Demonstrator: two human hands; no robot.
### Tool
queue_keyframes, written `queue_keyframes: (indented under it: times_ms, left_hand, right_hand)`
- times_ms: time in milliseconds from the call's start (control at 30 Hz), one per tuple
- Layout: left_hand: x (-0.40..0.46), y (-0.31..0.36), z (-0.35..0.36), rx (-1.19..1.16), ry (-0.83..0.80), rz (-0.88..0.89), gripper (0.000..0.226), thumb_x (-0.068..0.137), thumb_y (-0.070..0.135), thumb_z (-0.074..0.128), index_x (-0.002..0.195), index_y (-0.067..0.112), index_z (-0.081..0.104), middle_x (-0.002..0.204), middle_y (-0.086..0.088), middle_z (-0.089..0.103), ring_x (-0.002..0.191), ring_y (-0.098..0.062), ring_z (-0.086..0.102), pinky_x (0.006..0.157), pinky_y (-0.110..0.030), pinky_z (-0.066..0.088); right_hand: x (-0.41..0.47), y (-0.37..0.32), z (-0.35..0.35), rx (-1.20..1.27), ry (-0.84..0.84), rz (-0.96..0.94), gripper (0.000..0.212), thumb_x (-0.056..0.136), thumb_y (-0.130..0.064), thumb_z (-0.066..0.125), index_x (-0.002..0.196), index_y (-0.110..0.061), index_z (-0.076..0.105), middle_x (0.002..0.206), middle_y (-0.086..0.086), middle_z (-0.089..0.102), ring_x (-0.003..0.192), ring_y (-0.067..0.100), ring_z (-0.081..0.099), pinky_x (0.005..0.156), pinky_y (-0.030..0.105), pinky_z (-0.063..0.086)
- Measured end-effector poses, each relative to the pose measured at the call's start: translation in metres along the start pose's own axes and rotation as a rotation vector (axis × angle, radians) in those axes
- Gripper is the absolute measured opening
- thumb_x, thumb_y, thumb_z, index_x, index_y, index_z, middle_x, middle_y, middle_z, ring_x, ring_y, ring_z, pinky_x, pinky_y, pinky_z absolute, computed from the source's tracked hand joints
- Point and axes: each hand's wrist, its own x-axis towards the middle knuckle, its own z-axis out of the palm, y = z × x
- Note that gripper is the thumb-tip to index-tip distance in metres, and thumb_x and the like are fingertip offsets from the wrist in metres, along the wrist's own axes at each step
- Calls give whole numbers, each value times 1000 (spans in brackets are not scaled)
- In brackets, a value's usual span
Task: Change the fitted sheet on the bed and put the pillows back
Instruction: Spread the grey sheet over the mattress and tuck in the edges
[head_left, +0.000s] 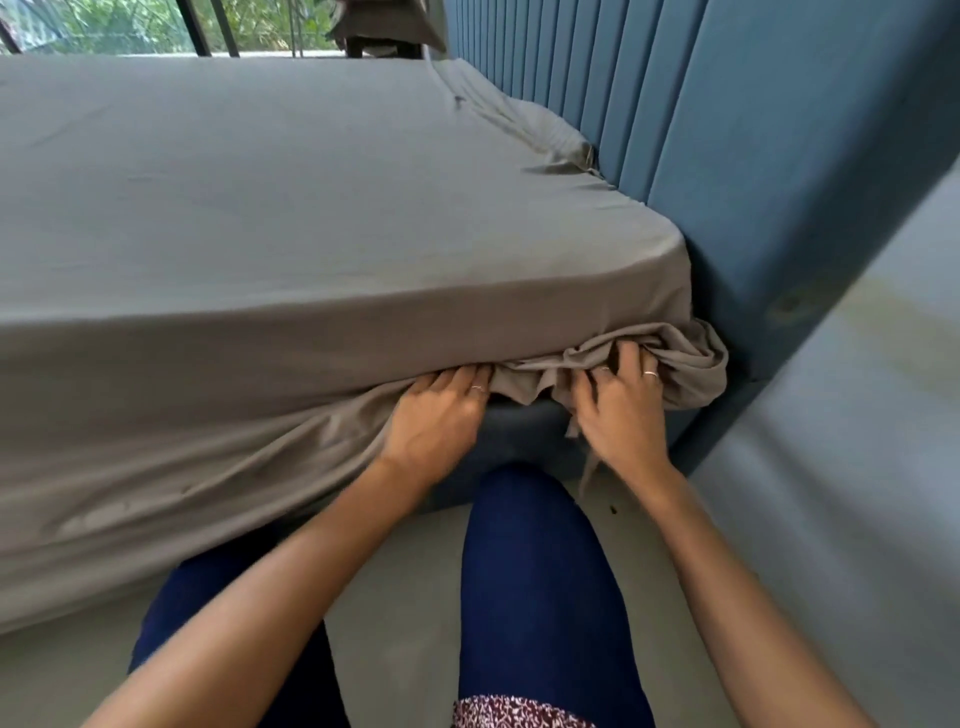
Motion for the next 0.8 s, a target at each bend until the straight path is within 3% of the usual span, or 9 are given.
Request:
queue_keyframes:
  times_ms: [67,133,233,367,467,600,700,800]
  left_hand:
    - [-13,-24,4,-19,68,177,43,76,12,77,117,5,68,110,-10,70,90,-24,70,72,-34,57]
    - [-18,-35,1,19,157,286,44,76,8,77,118,3,67,113,-12,68,95,-26,68,77,-35,55]
    - [-14,-34,-2,79,250,428,41,90,6,60,131,9,58,124,-8,63,108,-24,60,94,-34,43]
    - [-7,-40,4,-74,105,609,44,99,3,39,142,10,46,144,-8,49,130,-23,50,105,-35,44]
    - [-4,-41,9,-136,44,552,45,96,11,41,140,7,49,142,-11,51,125,-25,54,103,-36,46]
    - [-7,-30,14,-84,49,418,52,99,40,41,138,8,51,141,-9,51,120,-20,58,99,-32,46]
    - [-2,-25,14,-85,86,343,54,100,45,39,137,8,52,139,-5,55,115,-18,61,94,-29,48]
    - [7,-11,16,-47,67,205,56,99,50,37,133,10,56,129,-4,62,105,-17,66,84,-28,53]
  right_hand:
    - [-3,24,-5,147,-20,-101,41,95,-30,43,108,0,68,127,19,51,116,37,49,102,41,37]
    - [-9,36,-8,209,-24,-161,38,95,-26,48,122,-1,60,133,17,51,123,32,48,108,37,34]
    - [-19,38,-5,39,107,-285,40,92,-23,49,129,-8,55,139,13,48,122,33,47,103,48,38]
    - [-15,35,0,-92,113,-476,58,83,-9,42,140,-13,46,142,9,48,126,28,42,107,47,32]
    - [-11,39,4,-75,-12,-539,57,85,-9,39,142,-9,43,143,9,48,131,24,44,111,41,32]
    - [-12,30,3,13,-19,-434,49,94,-28,42,137,-7,51,137,9,54,126,22,50,112,34,32]
    - [0,14,4,22,-29,-336,52,94,-41,41,127,-5,59,127,9,62,116,24,57,103,35,41]
    - [18,-5,2,-43,-75,-246,68,94,-62,29,113,-9,68,112,7,69,106,22,63,91,33,49]
